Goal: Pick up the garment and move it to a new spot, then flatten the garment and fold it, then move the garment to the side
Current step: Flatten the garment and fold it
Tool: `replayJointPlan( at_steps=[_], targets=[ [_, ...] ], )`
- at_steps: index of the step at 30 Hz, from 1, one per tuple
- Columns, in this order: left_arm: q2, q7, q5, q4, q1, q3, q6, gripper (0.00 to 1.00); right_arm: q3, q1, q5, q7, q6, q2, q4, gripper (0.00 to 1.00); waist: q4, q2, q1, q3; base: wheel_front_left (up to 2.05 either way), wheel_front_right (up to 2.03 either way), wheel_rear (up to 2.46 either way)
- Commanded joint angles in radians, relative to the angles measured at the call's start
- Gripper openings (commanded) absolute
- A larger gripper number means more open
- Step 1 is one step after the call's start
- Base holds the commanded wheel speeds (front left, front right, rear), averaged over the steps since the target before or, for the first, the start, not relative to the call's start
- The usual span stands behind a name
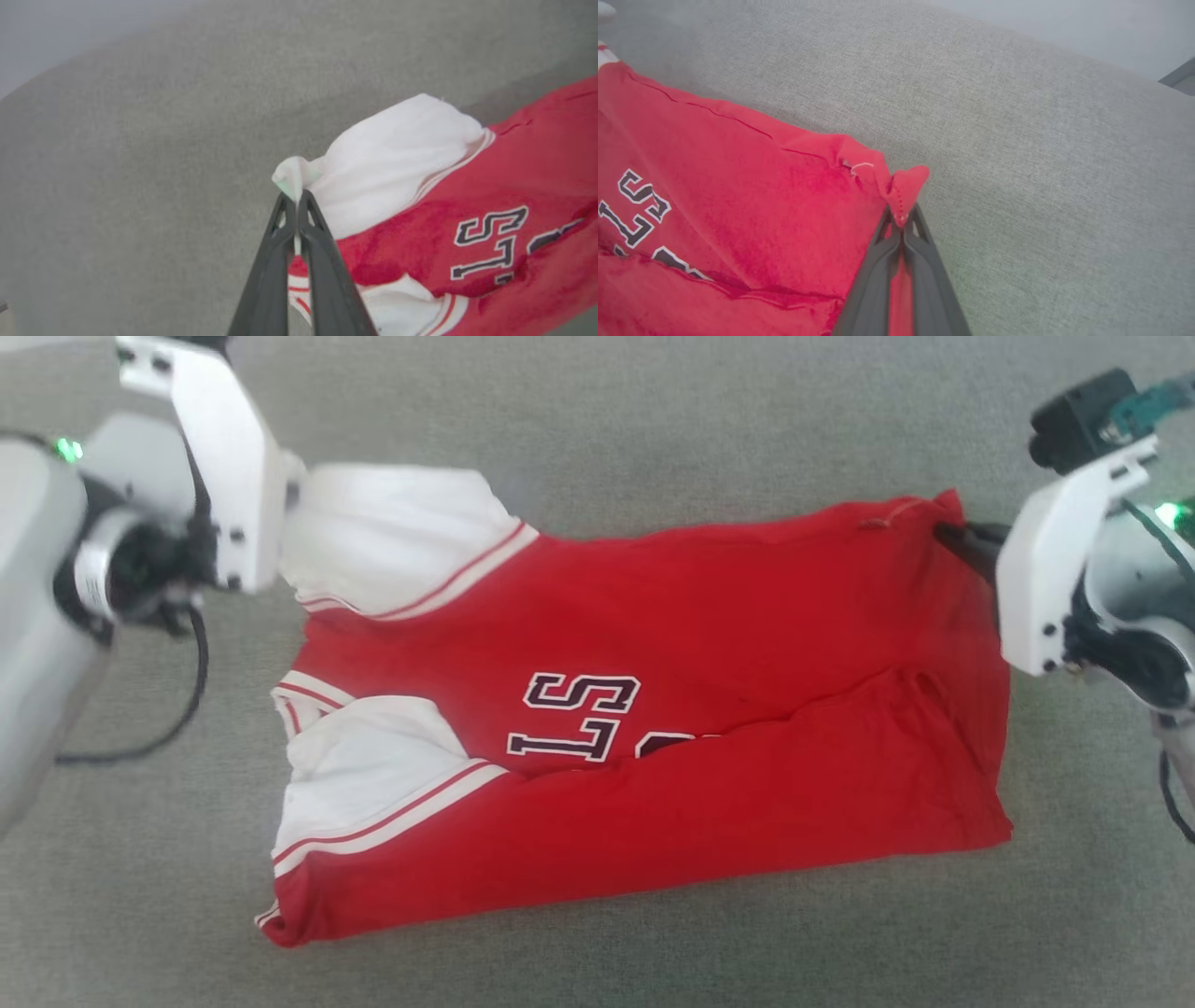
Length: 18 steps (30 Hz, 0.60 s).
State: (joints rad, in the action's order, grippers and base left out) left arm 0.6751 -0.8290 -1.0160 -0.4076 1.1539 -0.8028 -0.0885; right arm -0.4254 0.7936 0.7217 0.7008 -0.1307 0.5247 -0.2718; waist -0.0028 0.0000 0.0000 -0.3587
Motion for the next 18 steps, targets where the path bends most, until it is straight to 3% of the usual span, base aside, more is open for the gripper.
replayJointPlan(
  at_steps=[1, 7, 11, 15, 18],
  targets=[
    [0.016, -0.008, -0.018, 0.044, -0.028, 0.006, -0.022, 0.0, 0.017, -0.027, -0.005, 0.008, 0.0, 0.005, 0.021, 0.0, 0.01, 0.0, 0.0, 0.013, 0.0, 0.0, 0.0],
    [0.15, -0.06, -0.03, 0.394, -0.186, 0.012, -0.187, 0.0, 0.149, -0.196, -0.041, 0.074, 0.0, 0.02, 0.175, 0.0, 0.029, 0.0, 0.0, 0.034, 0.0, 0.0, 0.0],
    [0.223, -0.08, -0.044, 0.585, -0.29, 0.012, -0.294, 0.0, 0.238, -0.324, -0.07, 0.13, 0.0, -0.004, 0.269, 0.0, 0.036, 0.0, 0.0, 0.042, 0.0, 0.0, 0.0],
    [0.275, -0.067, -0.058, 0.707, -0.388, 0.011, -0.37, 0.0, 0.325, -0.446, -0.098, 0.175, 0.0, -0.046, 0.34, 0.0, 0.04, 0.0, 0.0, 0.041, 0.0, 0.0, 0.0],
    [0.295, -0.05, -0.077, 0.736, -0.454, 0.005, -0.401, 0.0, 0.365, -0.513, -0.125, 0.197, 0.0, -0.083, 0.361, 0.0, 0.04, 0.0, 0.0, 0.038, 0.0, 0.0, 0.0]
  ],
)
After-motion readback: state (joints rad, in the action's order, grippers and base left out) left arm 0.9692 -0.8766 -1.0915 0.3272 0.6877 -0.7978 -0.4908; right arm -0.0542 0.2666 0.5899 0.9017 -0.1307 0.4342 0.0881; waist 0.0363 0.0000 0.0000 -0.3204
